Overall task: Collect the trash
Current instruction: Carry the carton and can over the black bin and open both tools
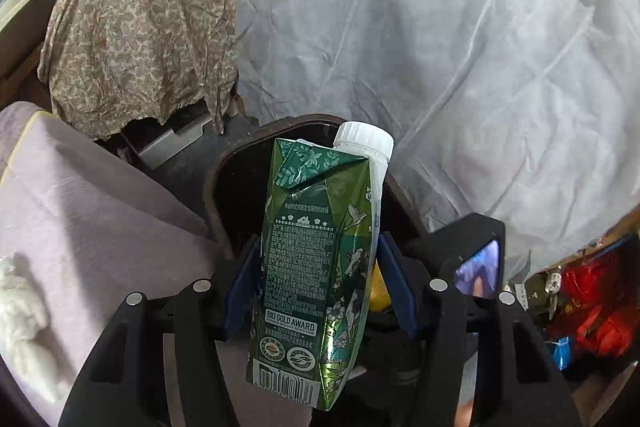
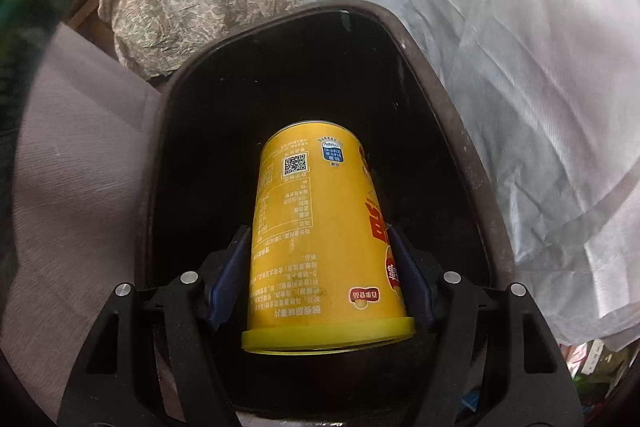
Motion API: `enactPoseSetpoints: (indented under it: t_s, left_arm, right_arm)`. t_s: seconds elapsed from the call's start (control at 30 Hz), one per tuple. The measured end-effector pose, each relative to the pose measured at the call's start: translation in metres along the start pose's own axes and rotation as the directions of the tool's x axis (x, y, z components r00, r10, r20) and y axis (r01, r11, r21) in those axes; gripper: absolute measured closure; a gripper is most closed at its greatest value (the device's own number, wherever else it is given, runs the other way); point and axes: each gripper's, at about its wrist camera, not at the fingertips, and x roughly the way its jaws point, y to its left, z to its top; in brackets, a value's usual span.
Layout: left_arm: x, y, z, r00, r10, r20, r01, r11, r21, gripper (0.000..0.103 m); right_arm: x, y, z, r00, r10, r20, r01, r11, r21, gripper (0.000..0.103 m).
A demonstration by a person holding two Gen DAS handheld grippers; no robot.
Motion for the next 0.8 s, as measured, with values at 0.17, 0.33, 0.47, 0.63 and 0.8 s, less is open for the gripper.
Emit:
enactPoseSetpoints:
  t_s: [0.17,0.33,0.47,0.63,0.8]
  left_arm:
    - [0.016,-0.009,0.004,1.000,0.009,-0.014,-0.009,1.000,0.007,0.045]
    - [0.022,-0.012,0.011,0.999,0.044,-0.008,-0.044,0.999,0.008,0.051]
    - [0.029,-0.008,0.013,0.999,0.043,-0.022,-0.044,0.999,-0.017,0.052]
    - [0.029,-0.009,0.012,0.999,0.044,-0.030,-0.044,0.999,-0.013,0.051]
    - [0.002,-0.008,0.010,1.000,0.013,0.026,-0.013,0.999,-0.036,0.028]
  right_arm:
    - [-0.014,-0.008,-0.008,0.999,0.003,0.038,-0.004,1.000,0.028,0.027]
    - [-0.038,-0.024,-0.023,0.995,-0.029,0.097,0.021,0.996,0.082,0.028]
    - [-0.060,-0.029,-0.033,0.987,-0.066,0.148,0.052,0.994,0.099,0.028]
    - [-0.069,-0.030,-0.040,0.985,-0.063,0.160,0.050,0.995,0.084,0.028]
    - [-0.076,-0.024,-0.042,0.985,-0.047,0.167,0.036,0.997,0.069,0.028]
